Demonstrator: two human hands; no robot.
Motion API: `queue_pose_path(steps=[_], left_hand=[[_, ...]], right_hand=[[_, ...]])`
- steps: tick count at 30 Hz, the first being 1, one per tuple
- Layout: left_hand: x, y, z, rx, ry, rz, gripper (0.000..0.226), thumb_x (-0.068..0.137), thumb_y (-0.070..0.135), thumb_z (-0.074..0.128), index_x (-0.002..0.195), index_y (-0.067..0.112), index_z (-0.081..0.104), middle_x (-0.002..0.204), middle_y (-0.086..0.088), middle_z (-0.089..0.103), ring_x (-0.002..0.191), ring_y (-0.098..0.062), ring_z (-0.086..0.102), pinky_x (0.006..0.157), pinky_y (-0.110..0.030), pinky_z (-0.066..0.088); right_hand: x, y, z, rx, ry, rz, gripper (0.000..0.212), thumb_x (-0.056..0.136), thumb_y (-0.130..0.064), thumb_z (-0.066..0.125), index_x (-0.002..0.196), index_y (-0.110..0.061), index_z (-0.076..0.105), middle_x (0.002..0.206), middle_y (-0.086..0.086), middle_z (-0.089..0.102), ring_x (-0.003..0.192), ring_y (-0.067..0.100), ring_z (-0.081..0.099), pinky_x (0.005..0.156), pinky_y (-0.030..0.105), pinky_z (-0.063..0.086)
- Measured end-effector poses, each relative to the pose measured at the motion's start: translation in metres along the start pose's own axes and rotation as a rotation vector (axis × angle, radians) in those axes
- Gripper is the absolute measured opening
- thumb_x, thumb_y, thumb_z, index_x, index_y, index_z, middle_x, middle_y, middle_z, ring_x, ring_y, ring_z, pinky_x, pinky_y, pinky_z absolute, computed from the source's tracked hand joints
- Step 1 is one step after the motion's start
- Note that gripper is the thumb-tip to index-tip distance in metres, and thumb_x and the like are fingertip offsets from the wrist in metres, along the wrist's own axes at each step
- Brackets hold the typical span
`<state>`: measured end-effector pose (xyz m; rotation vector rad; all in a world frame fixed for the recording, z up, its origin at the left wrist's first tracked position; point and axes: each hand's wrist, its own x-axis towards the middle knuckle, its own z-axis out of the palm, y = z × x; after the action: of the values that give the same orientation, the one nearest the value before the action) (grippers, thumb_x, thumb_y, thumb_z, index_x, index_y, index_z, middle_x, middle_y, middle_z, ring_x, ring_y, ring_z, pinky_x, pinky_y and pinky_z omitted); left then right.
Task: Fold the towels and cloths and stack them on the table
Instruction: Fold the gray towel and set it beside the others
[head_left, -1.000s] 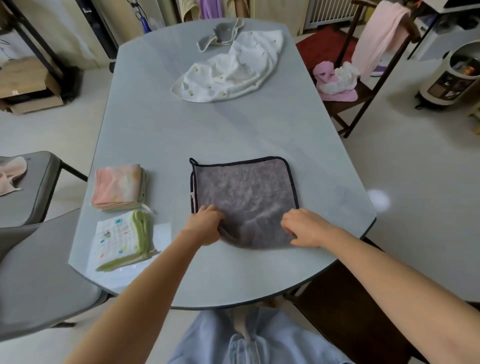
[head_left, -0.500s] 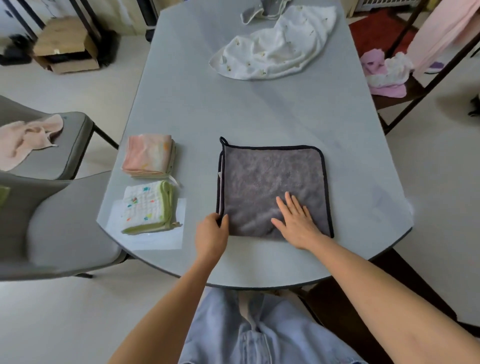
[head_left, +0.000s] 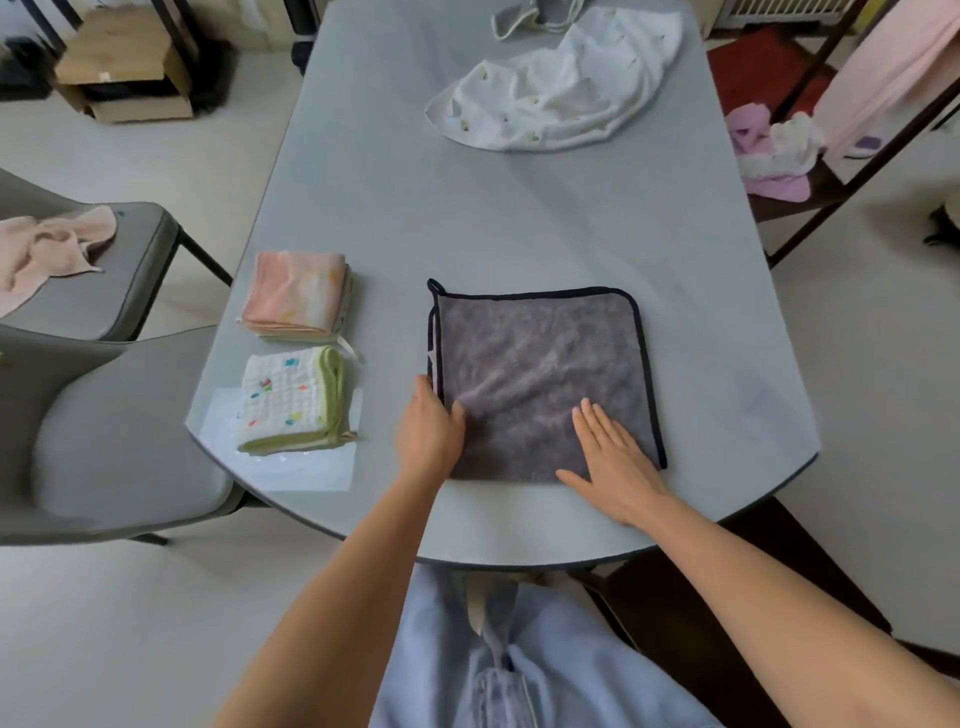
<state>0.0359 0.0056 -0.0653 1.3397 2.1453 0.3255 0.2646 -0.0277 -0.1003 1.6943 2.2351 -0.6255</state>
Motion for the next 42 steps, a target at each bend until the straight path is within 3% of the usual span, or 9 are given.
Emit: queue_pose_path(steps=[4, 10, 15, 21, 24, 28, 34, 38, 42], left_hand=[[0.006, 0.008, 0.008, 0.021, -0.026, 0.103, 0.032, 0.09, 0.0, 0.04, 0.12, 0.012, 0.044, 0.114, -0.016, 0.052, 0.091, -0.035, 0.053, 0.073, -0.035, 0.037], [-0.005, -0.012, 0.023, 0.22, -0.083, 0.09, 0.041, 0.089, 0.005, 0.041, 0.127, 0.015, 0.047, 0.124, -0.009, 0.041, 0.103, -0.034, 0.054, 0.075, -0.037, 0.039], [0.017, 0.009, 0.017, -0.009, -0.06, 0.085, 0.043, 0.098, 0.023, 0.044, 0.14, 0.021, 0.037, 0.124, -0.01, 0.042, 0.103, -0.031, 0.055, 0.077, -0.034, 0.041], [0.048, 0.007, 0.009, -0.052, -0.079, 0.081, 0.024, 0.084, -0.01, 0.042, 0.104, 0.001, 0.051, 0.119, -0.015, 0.041, 0.092, -0.033, 0.054, 0.083, -0.034, 0.044], [0.054, -0.005, 0.01, -0.073, -0.069, 0.072, 0.039, 0.079, -0.014, 0.042, 0.116, 0.0, 0.046, 0.121, -0.017, 0.039, 0.09, -0.035, 0.053, 0.081, -0.029, 0.042], [0.059, -0.006, 0.011, 0.006, 0.012, 0.1, 0.07, 0.082, -0.008, 0.042, 0.148, 0.007, 0.024, 0.14, -0.02, 0.031, 0.116, -0.037, 0.044, 0.097, -0.037, 0.04], [0.077, 0.001, 0.036, 0.388, 0.061, 0.625, 0.053, 0.094, 0.023, 0.033, 0.145, 0.009, 0.039, 0.152, -0.01, 0.035, 0.142, -0.03, 0.029, 0.116, -0.043, 0.026], [0.092, -0.016, 0.047, 0.476, 0.012, 0.422, 0.07, 0.095, 0.054, 0.018, 0.152, 0.014, 0.016, 0.16, -0.006, 0.011, 0.148, -0.028, 0.008, 0.118, -0.048, 0.004], [0.112, -0.001, 0.047, 0.483, 0.037, 0.279, 0.078, 0.09, 0.057, -0.002, 0.153, 0.012, -0.001, 0.161, -0.007, -0.007, 0.146, -0.036, -0.011, 0.118, -0.049, -0.009]], right_hand=[[-0.014, 0.011, 0.015, -0.115, -0.049, -0.147, 0.063, 0.101, -0.044, 0.024, 0.145, -0.034, -0.021, 0.152, -0.002, -0.03, 0.143, 0.019, -0.026, 0.12, 0.042, -0.007], [-0.022, 0.021, 0.009, -0.117, 0.0, -0.205, 0.065, 0.084, -0.058, -0.007, 0.146, -0.039, -0.013, 0.155, -0.009, -0.02, 0.142, 0.013, -0.019, 0.12, 0.043, -0.002], [0.031, -0.007, -0.023, -0.002, 0.126, -0.063, 0.056, 0.103, -0.04, 0.019, 0.153, -0.025, -0.002, 0.16, -0.002, -0.011, 0.148, 0.016, -0.008, 0.121, 0.04, 0.002], [0.091, -0.028, -0.037, 0.006, 0.112, -0.013, 0.059, 0.104, -0.036, 0.026, 0.153, -0.023, -0.004, 0.16, 0.002, -0.014, 0.148, 0.018, -0.01, 0.121, 0.038, 0.0], [0.101, -0.029, -0.028, -0.041, 0.062, -0.122, 0.063, 0.099, -0.052, 0.012, 0.151, -0.026, -0.011, 0.158, -0.001, -0.02, 0.146, 0.016, -0.016, 0.121, 0.038, 0.0], [0.103, -0.023, -0.023, 0.041, 0.153, -0.114, 0.072, 0.088, -0.059, -0.003, 0.15, -0.025, -0.012, 0.157, -0.006, -0.019, 0.145, 0.01, -0.016, 0.121, 0.031, -0.003], [0.125, -0.034, -0.015, -0.024, 0.339, 0.023, 0.065, 0.098, -0.047, 0.018, 0.151, -0.009, 0.015, 0.158, 0.007, 0.014, 0.146, 0.02, 0.014, 0.117, 0.036, 0.007], [0.144, -0.019, -0.022, -0.078, 0.32, -0.072, 0.062, 0.098, -0.048, 0.01, 0.152, -0.017, 0.006, 0.159, 0.0, 0.004, 0.148, 0.017, 0.007, 0.119, 0.035, 0.001], [0.171, 0.022, -0.039, -0.005, 0.414, 0.311, 0.067, 0.095, -0.048, 0.004, 0.153, -0.012, 0.007, 0.16, 0.008, 0.006, 0.148, 0.022, 0.005, 0.121, 0.04, 0.004]])
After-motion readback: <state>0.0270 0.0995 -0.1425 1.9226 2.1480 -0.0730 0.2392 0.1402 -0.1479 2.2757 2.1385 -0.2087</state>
